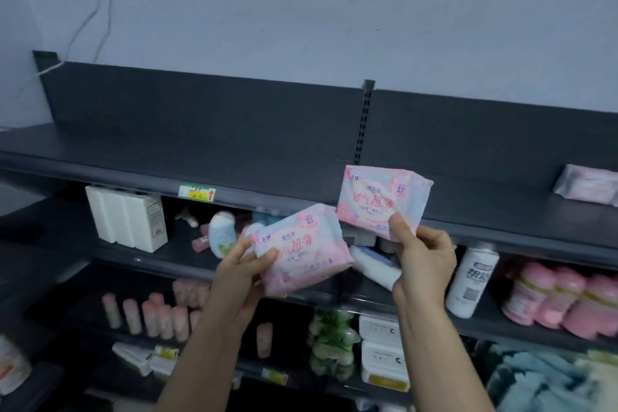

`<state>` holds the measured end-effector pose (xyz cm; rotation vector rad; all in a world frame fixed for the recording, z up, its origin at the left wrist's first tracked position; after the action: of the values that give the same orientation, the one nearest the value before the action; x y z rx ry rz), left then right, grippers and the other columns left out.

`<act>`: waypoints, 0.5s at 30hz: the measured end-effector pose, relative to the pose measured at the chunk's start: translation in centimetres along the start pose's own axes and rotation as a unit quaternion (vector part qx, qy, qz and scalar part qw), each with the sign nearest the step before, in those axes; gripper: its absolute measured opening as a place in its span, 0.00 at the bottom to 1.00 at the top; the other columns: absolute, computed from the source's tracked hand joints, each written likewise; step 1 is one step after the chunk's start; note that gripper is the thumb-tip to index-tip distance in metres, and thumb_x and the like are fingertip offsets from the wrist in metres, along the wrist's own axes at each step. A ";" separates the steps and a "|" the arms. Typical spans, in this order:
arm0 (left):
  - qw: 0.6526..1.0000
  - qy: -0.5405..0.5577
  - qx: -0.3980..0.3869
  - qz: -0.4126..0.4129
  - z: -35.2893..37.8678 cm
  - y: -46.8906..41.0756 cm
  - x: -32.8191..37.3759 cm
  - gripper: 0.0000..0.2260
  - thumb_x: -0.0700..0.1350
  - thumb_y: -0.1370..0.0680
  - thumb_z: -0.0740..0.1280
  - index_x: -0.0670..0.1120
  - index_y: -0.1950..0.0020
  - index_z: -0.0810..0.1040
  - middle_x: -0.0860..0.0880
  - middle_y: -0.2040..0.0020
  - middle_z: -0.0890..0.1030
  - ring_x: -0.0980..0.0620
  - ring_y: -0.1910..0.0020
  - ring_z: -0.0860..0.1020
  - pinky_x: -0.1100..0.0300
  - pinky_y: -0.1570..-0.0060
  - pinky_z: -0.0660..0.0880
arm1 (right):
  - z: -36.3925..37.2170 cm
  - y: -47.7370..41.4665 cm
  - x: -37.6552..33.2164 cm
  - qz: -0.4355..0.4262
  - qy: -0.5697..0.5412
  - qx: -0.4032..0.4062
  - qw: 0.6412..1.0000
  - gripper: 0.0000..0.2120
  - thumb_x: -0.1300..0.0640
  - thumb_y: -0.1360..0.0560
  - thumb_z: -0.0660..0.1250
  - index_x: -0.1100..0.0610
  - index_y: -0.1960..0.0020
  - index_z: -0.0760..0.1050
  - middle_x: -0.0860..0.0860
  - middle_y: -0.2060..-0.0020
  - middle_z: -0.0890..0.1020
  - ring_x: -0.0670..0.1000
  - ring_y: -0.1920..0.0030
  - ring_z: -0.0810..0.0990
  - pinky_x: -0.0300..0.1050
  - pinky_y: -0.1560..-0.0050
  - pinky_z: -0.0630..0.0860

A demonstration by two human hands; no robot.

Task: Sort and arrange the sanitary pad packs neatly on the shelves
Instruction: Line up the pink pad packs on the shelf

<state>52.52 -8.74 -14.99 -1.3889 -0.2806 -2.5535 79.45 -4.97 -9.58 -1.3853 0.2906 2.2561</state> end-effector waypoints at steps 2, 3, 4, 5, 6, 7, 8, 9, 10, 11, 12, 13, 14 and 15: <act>1.000 -0.006 -0.023 -0.006 2.9 0.0 -1.4 0.17 0.32 0.29 0.70 0.38 0.41 0.75 0.37 0.44 0.82 0.37 0.44 0.79 0.40 0.47 0.76 | -2.7 -1.5 -1.2 -0.008 0.006 0.019 1.000 0.14 0.60 0.32 0.78 0.55 0.59 0.71 0.56 0.55 0.79 0.52 0.57 0.79 0.47 0.52 0.78; 0.999 -0.010 -0.036 -0.011 4.4 0.1 -2.1 0.19 0.32 0.30 0.71 0.38 0.40 0.75 0.37 0.44 0.82 0.37 0.44 0.80 0.39 0.45 0.76 | -4.1 -2.3 -1.9 -0.013 0.005 0.029 0.999 0.14 0.60 0.33 0.78 0.55 0.60 0.71 0.56 0.56 0.79 0.52 0.57 0.79 0.48 0.52 0.78; 0.999 -0.013 -0.046 -0.013 6.0 0.2 -2.9 0.18 0.32 0.30 0.71 0.38 0.41 0.75 0.37 0.44 0.82 0.37 0.45 0.80 0.39 0.45 0.76 | -5.4 -3.0 -2.7 -0.018 0.002 0.037 0.999 0.15 0.61 0.32 0.78 0.55 0.60 0.71 0.56 0.57 0.79 0.52 0.58 0.79 0.48 0.52 0.78; 0.998 -0.014 -0.053 -0.014 7.5 0.3 -3.8 0.15 0.32 0.29 0.69 0.38 0.43 0.76 0.37 0.45 0.82 0.39 0.47 0.81 0.41 0.47 0.77 | -6.8 -3.9 -3.5 -0.026 -0.003 0.045 0.999 0.15 0.62 0.32 0.77 0.55 0.60 0.70 0.56 0.58 0.79 0.52 0.59 0.79 0.48 0.53 0.78; 0.998 -0.014 -0.059 -0.014 9.0 0.4 -4.7 0.11 0.31 0.27 0.67 0.39 0.45 0.77 0.38 0.46 0.83 0.40 0.49 0.82 0.44 0.49 0.78 | -8.2 -4.7 -4.3 -0.034 -0.006 0.053 0.998 0.15 0.62 0.32 0.77 0.55 0.61 0.70 0.55 0.59 0.79 0.52 0.59 0.79 0.48 0.52 0.78; 0.998 -0.014 -0.065 -0.016 10.5 0.5 -5.6 0.10 0.31 0.26 0.66 0.40 0.46 0.77 0.38 0.46 0.83 0.41 0.50 0.82 0.45 0.51 0.79 | -9.7 -5.6 -5.1 -0.039 -0.005 0.059 0.997 0.15 0.62 0.32 0.77 0.55 0.60 0.70 0.54 0.60 0.79 0.52 0.59 0.79 0.48 0.52 0.78; 0.997 -0.015 -0.072 -0.020 12.1 0.7 -6.6 0.10 0.32 0.25 0.65 0.40 0.45 0.77 0.38 0.46 0.83 0.41 0.50 0.83 0.45 0.51 0.79 | -11.2 -6.6 -5.7 -0.042 -0.003 0.063 0.997 0.15 0.62 0.32 0.77 0.55 0.60 0.70 0.54 0.60 0.79 0.52 0.59 0.80 0.48 0.52 0.78; 0.996 -0.016 -0.080 -0.024 13.7 0.9 -7.6 0.11 0.32 0.26 0.65 0.40 0.44 0.76 0.38 0.46 0.83 0.41 0.49 0.82 0.45 0.52 0.79 | -12.7 -7.6 -6.4 -0.043 0.001 0.068 0.997 0.15 0.62 0.32 0.77 0.55 0.60 0.70 0.54 0.60 0.79 0.52 0.59 0.79 0.48 0.52 0.78; 0.995 -0.016 -0.089 -0.029 15.3 1.2 -8.6 0.12 0.32 0.25 0.65 0.40 0.43 0.76 0.39 0.46 0.83 0.41 0.49 0.82 0.45 0.52 0.80 | -14.3 -8.7 -6.9 -0.044 0.006 0.073 0.996 0.15 0.61 0.33 0.78 0.54 0.60 0.70 0.55 0.58 0.80 0.52 0.58 0.79 0.49 0.52 0.77; 0.995 -0.017 -0.097 -0.035 17.0 1.4 -9.6 0.12 0.32 0.25 0.65 0.40 0.43 0.76 0.39 0.46 0.83 0.41 0.48 0.82 0.45 0.53 0.81 | -15.9 -9.7 -7.5 -0.043 0.013 0.078 0.996 0.15 0.60 0.33 0.78 0.54 0.60 0.70 0.57 0.57 0.80 0.53 0.58 0.79 0.50 0.53 0.77; 0.994 -0.015 -0.102 -0.041 18.7 1.6 -10.6 0.12 0.32 0.25 0.65 0.40 0.43 0.76 0.39 0.46 0.83 0.41 0.49 0.82 0.45 0.55 0.82 | -17.5 -10.7 -8.2 -0.043 0.017 0.082 0.996 0.16 0.59 0.33 0.78 0.54 0.60 0.70 0.59 0.56 0.80 0.54 0.58 0.78 0.51 0.55 0.76; 0.993 -0.012 -0.107 -0.044 20.4 1.9 -11.6 0.12 0.31 0.26 0.65 0.39 0.44 0.76 0.39 0.47 0.83 0.41 0.50 0.83 0.46 0.59 0.82 | -18.9 -11.6 -8.9 -0.045 0.018 0.083 0.995 0.16 0.59 0.33 0.78 0.54 0.60 0.70 0.59 0.56 0.79 0.54 0.59 0.77 0.50 0.57 0.75; 0.993 -0.008 -0.111 -0.047 22.1 2.1 -12.4 0.12 0.31 0.27 0.66 0.39 0.45 0.76 0.40 0.48 0.84 0.41 0.51 0.83 0.45 0.62 0.82 | -20.2 -12.5 -9.6 -0.049 0.017 0.084 0.995 0.16 0.60 0.33 0.78 0.54 0.60 0.69 0.59 0.57 0.78 0.54 0.60 0.76 0.49 0.59 0.74; 0.992 -0.002 -0.116 -0.051 23.8 2.3 -13.3 0.12 0.31 0.28 0.66 0.39 0.45 0.76 0.40 0.48 0.84 0.42 0.52 0.84 0.45 0.62 0.82 | -21.6 -13.3 -10.5 -0.057 0.017 0.088 0.994 0.16 0.61 0.32 0.78 0.55 0.61 0.69 0.57 0.58 0.78 0.53 0.61 0.75 0.48 0.59 0.73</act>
<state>79.25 -3.19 -13.36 -1.4948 -0.0576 -2.7391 106.91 -5.32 -9.57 -1.3156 0.4021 2.0625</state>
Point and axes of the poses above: each hand's wrist, its own y-axis away from the middle knuckle, its own z-axis out of the palm, x = y × z, the point moved 8 cm from there along -y, towards the middle knuckle
